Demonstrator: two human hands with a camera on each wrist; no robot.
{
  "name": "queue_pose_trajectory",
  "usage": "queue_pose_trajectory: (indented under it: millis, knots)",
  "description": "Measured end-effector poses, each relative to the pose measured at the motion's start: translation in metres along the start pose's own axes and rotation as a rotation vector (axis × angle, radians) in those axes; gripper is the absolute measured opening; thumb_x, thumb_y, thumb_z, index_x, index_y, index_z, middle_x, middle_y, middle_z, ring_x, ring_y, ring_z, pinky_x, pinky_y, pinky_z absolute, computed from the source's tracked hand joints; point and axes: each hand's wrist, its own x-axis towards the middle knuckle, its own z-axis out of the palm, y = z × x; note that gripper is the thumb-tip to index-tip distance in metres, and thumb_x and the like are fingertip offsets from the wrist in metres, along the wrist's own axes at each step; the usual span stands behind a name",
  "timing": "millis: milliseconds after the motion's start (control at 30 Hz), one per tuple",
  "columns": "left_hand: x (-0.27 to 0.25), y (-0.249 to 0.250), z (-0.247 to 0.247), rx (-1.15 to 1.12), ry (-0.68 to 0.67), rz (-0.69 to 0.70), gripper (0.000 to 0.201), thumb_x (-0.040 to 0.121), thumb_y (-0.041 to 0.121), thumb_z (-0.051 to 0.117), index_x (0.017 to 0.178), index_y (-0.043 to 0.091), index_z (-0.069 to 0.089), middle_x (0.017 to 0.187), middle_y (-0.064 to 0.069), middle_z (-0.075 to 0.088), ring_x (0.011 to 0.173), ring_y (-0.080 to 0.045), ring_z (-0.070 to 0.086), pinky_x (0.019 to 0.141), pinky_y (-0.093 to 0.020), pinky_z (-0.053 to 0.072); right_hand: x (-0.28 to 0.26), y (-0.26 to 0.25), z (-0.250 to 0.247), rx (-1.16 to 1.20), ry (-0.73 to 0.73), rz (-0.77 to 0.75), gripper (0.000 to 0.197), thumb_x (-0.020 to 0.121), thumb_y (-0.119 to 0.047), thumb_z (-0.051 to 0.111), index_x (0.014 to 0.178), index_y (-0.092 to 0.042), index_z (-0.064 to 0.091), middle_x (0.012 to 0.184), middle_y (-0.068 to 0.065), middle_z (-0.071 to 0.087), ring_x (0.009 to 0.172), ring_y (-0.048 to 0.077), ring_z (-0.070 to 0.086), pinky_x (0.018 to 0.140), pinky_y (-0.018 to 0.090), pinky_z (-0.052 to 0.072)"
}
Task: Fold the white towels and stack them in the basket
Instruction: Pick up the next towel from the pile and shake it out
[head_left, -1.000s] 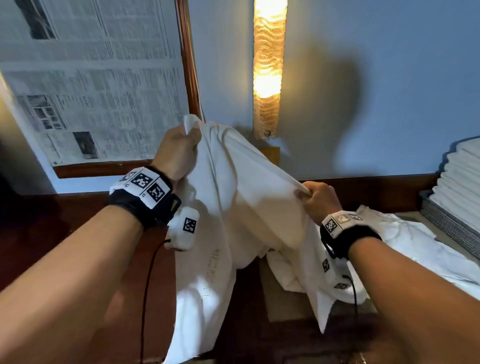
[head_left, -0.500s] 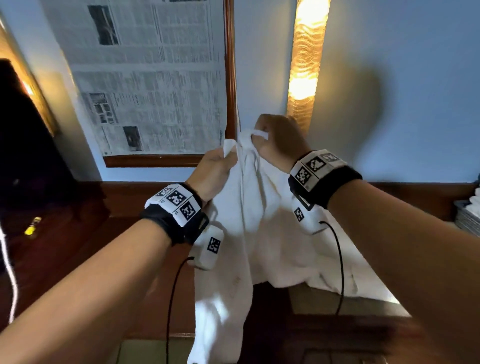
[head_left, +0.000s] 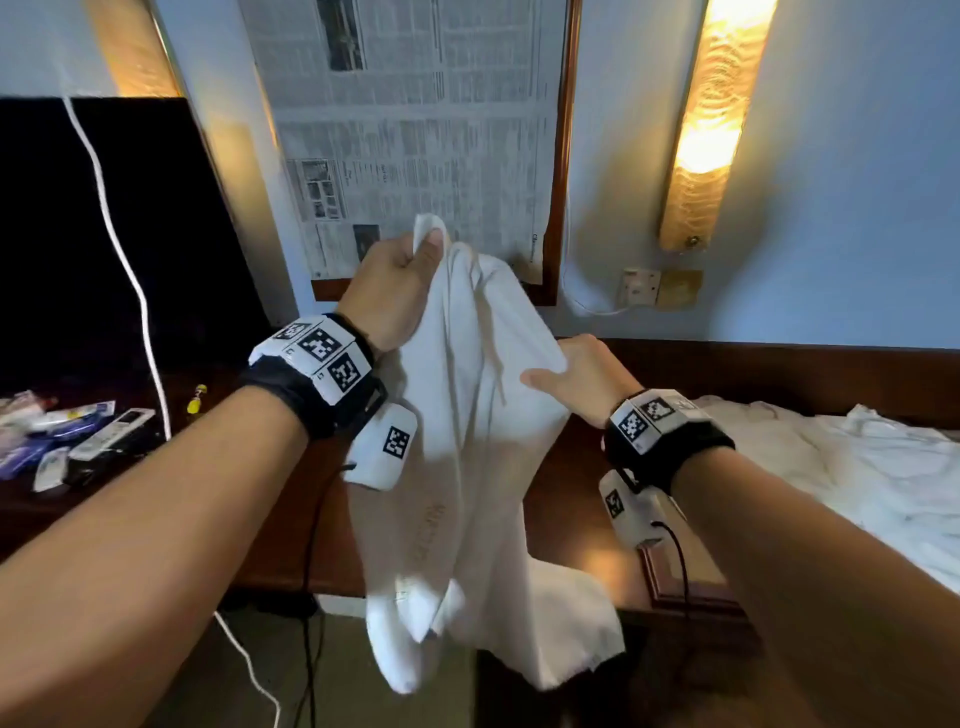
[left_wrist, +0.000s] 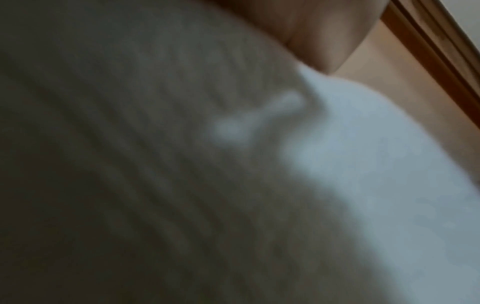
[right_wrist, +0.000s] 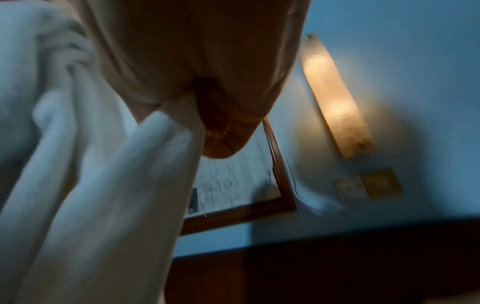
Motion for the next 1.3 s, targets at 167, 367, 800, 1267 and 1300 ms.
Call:
queue_pose_trajectory:
  millis: [167,367,800,1267,1300]
  knots:
    - [-0.024,-0.025,-0.072,-0.028,0.086,-0.06,0.067,0.1,0.053,0.045,0.077,-0.009,0.055,0.071,-0.012,0.047,0.061,-0.022,0.04,0.06,-0.031,0.029,-0.032,0.027,0.055,-0.037,-0.126,0.088,0.028,0.087,-0.028,0.066,0.066,-0.01,0.063,0.069,0.006,0.064,0.066,0.026,0.061,0.064,0.039,0.047]
    - [-0.065,-0.042,-0.104,-0.186,0.021,-0.156,0.051,0.102,0.035,0.052,0.093,-0.014,0.063,0.088,-0.022,0.055,0.08,-0.031,0.05,0.073,-0.036,0.036,-0.032,-0.029,0.062,0.189,0.152,0.038,0.023,0.087,-0.008,0.064,0.067,-0.017,0.06,0.07,-0.004,0.059,0.065,0.011,0.053,0.064,0.025,0.041]
    - [-0.083,-0.047,-0.075,-0.314,-0.009,-0.176,0.045,0.084,0.06,0.056,0.055,0.025,0.057,0.07,-0.009,0.048,0.075,-0.026,0.041,0.074,-0.039,0.031,-0.033,-0.131,0.043,-0.04,0.04,-0.301,0.044,0.082,-0.039,0.074,0.07,-0.001,0.056,0.063,0.009,0.051,0.056,0.016,0.044,0.055,0.032,0.028]
    - [-0.037,-0.038,-0.036,-0.261,-0.156,0.002,0.028,0.101,0.008,0.052,0.08,0.02,0.066,0.074,0.011,0.068,0.072,-0.007,0.061,0.072,-0.027,0.047,-0.053,0.07,0.022,0.174,0.221,0.229,0.029,0.094,-0.012,0.063,0.072,-0.03,0.072,0.07,0.001,0.065,0.068,0.022,0.058,0.07,0.038,0.048]
    - [-0.036,-0.037,-0.036,-0.278,-0.325,-0.03,0.025,0.096,0.008,0.056,0.079,0.021,0.07,0.079,0.005,0.069,0.076,-0.013,0.062,0.074,-0.03,0.047,-0.043,0.069,0.01,0.152,0.276,0.193,0.025,0.092,-0.007,0.062,0.085,-0.028,0.075,0.078,0.002,0.068,0.075,0.023,0.061,0.076,0.038,0.049]
